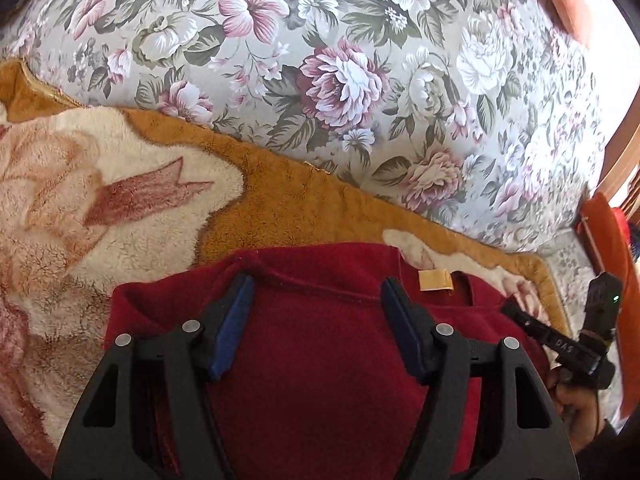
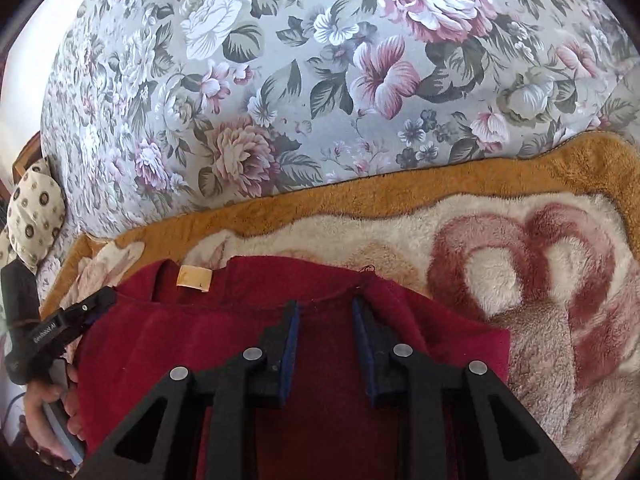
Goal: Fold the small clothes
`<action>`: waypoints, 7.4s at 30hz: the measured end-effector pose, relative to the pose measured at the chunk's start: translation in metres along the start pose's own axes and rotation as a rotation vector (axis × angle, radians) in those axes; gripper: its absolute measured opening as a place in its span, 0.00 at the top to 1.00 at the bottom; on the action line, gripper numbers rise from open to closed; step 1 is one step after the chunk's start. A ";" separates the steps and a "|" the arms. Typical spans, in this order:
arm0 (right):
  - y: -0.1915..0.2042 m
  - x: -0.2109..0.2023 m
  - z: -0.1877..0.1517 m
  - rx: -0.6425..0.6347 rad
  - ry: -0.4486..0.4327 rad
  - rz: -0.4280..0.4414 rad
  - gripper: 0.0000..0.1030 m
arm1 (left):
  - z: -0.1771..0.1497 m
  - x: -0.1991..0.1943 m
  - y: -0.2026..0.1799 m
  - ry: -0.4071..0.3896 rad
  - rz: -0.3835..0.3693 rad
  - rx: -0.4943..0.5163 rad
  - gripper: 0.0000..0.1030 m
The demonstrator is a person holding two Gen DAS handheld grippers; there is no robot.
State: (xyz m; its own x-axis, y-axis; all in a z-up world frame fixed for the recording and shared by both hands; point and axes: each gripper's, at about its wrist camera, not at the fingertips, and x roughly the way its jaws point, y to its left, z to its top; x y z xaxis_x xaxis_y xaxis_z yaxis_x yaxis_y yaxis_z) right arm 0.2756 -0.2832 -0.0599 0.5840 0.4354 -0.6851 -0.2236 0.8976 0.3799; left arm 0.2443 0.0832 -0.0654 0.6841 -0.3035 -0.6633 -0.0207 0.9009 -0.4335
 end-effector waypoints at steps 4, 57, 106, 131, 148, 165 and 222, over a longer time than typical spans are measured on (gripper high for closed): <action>0.003 0.001 0.000 -0.006 -0.001 -0.007 0.75 | 0.000 0.002 0.001 -0.002 -0.005 -0.004 0.36; 0.110 -0.124 -0.165 -0.089 0.093 0.004 0.71 | -0.147 -0.142 0.055 -0.017 -0.146 -0.587 0.66; 0.356 0.147 -0.012 -0.416 0.642 -0.190 0.39 | -0.162 -0.156 0.036 -0.130 -0.082 -0.461 0.87; 0.173 -0.024 0.083 -0.077 0.317 0.137 0.85 | -0.138 -0.168 -0.144 -0.129 -0.201 0.109 0.88; -0.037 -0.041 0.037 0.074 0.295 0.102 0.83 | -0.203 -0.071 -0.248 0.255 -0.246 0.296 0.85; 0.034 -0.175 -0.063 -0.576 -0.154 0.274 0.75 | -0.167 -0.083 -0.168 0.219 -0.106 0.236 0.80; 0.008 -0.102 -0.103 -0.594 -0.086 0.233 0.75 | -0.051 0.076 -0.202 0.111 0.190 0.295 0.80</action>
State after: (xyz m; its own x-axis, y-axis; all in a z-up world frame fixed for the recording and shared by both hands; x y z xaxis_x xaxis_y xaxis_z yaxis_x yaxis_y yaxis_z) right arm 0.1338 -0.3137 -0.0506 0.5224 0.6389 -0.5647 -0.7321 0.6756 0.0871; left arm 0.2634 -0.1371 -0.0591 0.6046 -0.1393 -0.7843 0.0826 0.9903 -0.1122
